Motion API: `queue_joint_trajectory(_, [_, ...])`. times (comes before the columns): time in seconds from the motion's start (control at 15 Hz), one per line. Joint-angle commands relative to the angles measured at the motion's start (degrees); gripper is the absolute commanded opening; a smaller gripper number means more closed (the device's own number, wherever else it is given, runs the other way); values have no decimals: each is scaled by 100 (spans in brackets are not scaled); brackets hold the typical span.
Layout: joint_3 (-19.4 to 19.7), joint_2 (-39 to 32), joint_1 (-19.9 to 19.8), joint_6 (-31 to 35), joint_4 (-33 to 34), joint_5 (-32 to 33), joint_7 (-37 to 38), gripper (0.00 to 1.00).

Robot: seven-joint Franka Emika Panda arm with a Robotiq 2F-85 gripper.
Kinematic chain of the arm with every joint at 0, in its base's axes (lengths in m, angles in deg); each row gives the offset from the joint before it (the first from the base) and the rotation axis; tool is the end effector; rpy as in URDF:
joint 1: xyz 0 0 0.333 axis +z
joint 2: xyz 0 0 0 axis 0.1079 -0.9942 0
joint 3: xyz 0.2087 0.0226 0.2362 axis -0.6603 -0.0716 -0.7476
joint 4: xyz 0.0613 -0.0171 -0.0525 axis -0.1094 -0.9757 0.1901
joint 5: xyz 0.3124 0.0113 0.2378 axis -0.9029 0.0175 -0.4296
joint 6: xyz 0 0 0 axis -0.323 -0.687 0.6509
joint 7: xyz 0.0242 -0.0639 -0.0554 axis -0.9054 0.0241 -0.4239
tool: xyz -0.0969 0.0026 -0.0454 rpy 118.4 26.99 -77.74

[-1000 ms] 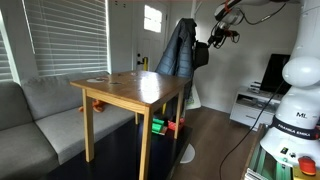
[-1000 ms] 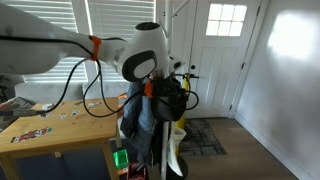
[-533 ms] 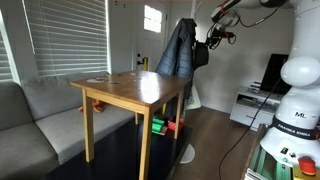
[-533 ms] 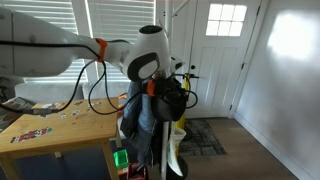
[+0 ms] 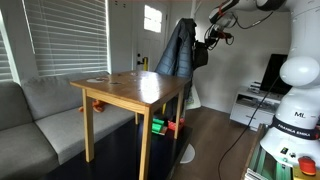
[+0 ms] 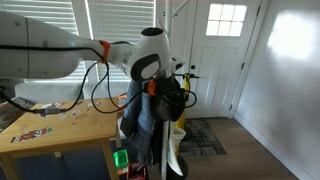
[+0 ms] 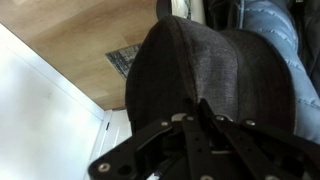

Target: Move the black hat to a higher hook

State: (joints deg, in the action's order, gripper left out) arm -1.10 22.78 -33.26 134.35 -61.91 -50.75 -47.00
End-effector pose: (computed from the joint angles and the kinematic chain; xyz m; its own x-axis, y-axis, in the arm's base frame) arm 0.5371 -0.4490 0.5472 0.8311 -0.2065 0.5163 -0.2985 -0.9490 0.1010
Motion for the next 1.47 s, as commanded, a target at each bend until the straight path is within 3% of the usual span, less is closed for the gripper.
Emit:
queue_joint_trajectory(0.0, [-161,-126,-213,-156,286,-74,87,2])
queue_joint_trajectory(0.53, [95,702,-374,-154,-118,258,-46,2])
queue_joint_trajectory(0.87, [396,1316,-301,-44,-231,828,130,2])
queue_joint_trajectory(1.2, [579,1761,-169,-329,111,1398,284,2])
queue_joint_trajectory(1.4, [603,1804,-81,-1036,731,1475,538,2])
